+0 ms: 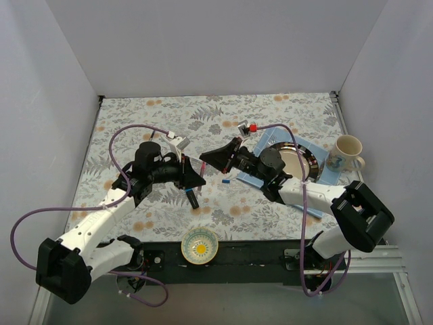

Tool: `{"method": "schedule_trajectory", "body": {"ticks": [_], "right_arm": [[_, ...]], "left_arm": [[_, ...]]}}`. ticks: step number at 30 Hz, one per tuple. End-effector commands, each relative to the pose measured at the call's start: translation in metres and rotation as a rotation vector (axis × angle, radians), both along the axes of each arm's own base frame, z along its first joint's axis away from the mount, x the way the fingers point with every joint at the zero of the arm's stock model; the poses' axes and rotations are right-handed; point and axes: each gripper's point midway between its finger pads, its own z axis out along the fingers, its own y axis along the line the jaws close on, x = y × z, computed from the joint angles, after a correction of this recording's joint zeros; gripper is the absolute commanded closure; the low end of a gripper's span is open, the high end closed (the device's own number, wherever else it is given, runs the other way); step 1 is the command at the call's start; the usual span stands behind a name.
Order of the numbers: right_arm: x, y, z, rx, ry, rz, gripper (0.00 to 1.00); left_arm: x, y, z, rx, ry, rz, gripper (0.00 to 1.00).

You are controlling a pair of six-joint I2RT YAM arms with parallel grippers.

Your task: Insert the pens into the pen caps

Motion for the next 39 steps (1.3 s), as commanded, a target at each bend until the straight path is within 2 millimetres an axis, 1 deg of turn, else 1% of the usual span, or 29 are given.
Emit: {"method": "schedule_trajectory", "body": {"ticks": [1,5,8,9,11,12,13,14,16,17,18,19,20,21,22,23,24,25,26,28,29,30,31,32,33,35,37,38,39], "right_arm": [[-0.129,-0.002,-0.097,-0.286,0.135,0.584,0.99],[-0.13,-0.002,-0.104,-0.275,0.202,0.574,0.99],[-0.126,-0.001,-0.094,-0.231,0.229,0.547,0.99],[-0.124,0.0,-0.086,-0.212,0.231,0.536,0.99],[-0.105,0.001,-0.067,-0.167,0.272,0.473,0.99],[-0.099,-0.001,-0.055,-0.139,0.273,0.452,0.99],[-0.087,-0.004,-0.044,-0.105,0.27,0.42,0.99],[-0.079,-0.003,-0.025,-0.068,0.264,0.398,0.99],[-0.068,-0.004,-0.006,-0.032,0.26,0.375,0.99],[-0.062,-0.002,0.013,-0.011,0.236,0.359,0.94],[-0.057,0.0,0.02,-0.01,0.218,0.344,0.89],[-0.051,-0.001,0.023,-0.021,0.225,0.323,0.78],[-0.043,-0.001,0.031,-0.014,0.222,0.283,0.69],[-0.037,-0.001,0.045,-0.002,0.201,0.262,0.61],[-0.028,-0.005,0.046,-0.011,0.201,0.229,0.48],[-0.022,-0.01,0.056,0.002,0.189,0.195,0.42],[-0.016,-0.014,0.059,0.003,0.191,0.17,0.35],[-0.008,-0.022,0.061,0.007,0.178,0.135,0.26],[-0.006,-0.03,0.069,0.017,0.16,0.103,0.24],[0.001,-0.042,0.058,-0.026,0.152,0.044,0.2],[0.003,-0.048,0.062,-0.03,0.138,0.005,0.19],[0.005,-0.052,0.051,-0.069,0.158,-0.019,0.18],[0.006,-0.056,0.045,-0.09,0.16,-0.038,0.18],[0.007,-0.061,0.044,-0.105,0.139,-0.066,0.18],[0.007,-0.063,0.037,-0.129,0.153,-0.076,0.18],[0.01,-0.071,0.031,-0.159,0.134,-0.117,0.19],[0.01,-0.077,0.021,-0.2,0.14,-0.143,0.2],[0.013,-0.082,0.021,-0.207,0.146,-0.178,0.19],[0.013,-0.086,0.013,-0.243,0.163,-0.194,0.19]], "left_arm": [[0.066,0.021,0.136,-0.199,-0.499,0.244,1.0],[0.071,0.023,0.136,-0.191,-0.506,0.264,1.0],[0.07,0.022,0.132,-0.195,-0.475,0.264,1.0],[0.069,0.021,0.13,-0.194,-0.472,0.261,1.0],[0.067,0.023,0.118,-0.187,-0.44,0.266,1.0],[0.065,0.023,0.113,-0.182,-0.431,0.263,1.0],[0.063,0.024,0.102,-0.172,-0.405,0.268,1.0],[0.062,0.026,0.098,-0.166,-0.398,0.279,1.0],[0.061,0.029,0.086,-0.141,-0.368,0.289,1.0],[0.06,0.03,0.083,-0.134,-0.358,0.294,1.0],[0.058,0.03,0.083,-0.13,-0.356,0.292,1.0],[0.055,0.031,0.078,-0.12,-0.338,0.286,1.0],[0.053,0.031,0.073,-0.114,-0.321,0.287,1.0],[0.051,0.033,0.073,-0.114,-0.315,0.294,1.0],[0.05,0.036,0.067,-0.102,-0.29,0.31,1.0],[0.049,0.036,0.064,-0.1,-0.276,0.318,1.0],[0.045,0.039,0.051,-0.082,-0.214,0.33,1.0],[0.046,0.042,0.046,-0.069,-0.189,0.353,1.0],[0.045,0.044,0.04,-0.061,-0.158,0.369,1.0],[0.041,0.049,0.018,-0.037,-0.044,0.42,1.0],[0.042,0.054,0.009,-0.023,-0.004,0.466,1.0],[0.039,0.056,-0.003,-0.021,0.079,0.502,1.0],[0.04,0.058,-0.022,0.004,0.156,0.54,1.0],[0.044,0.066,-0.033,0.025,0.207,0.613,1.0],[0.042,0.067,-0.046,0.041,0.283,0.644,1.0],[0.042,0.06,-0.063,0.017,0.425,0.709,1.0],[0.041,0.047,-0.066,-0.034,0.502,0.756,1.0],[0.033,0.028,-0.071,-0.013,0.514,0.727,1.0],[0.037,0.028,-0.075,0.004,0.495,0.778,1.0]]}}
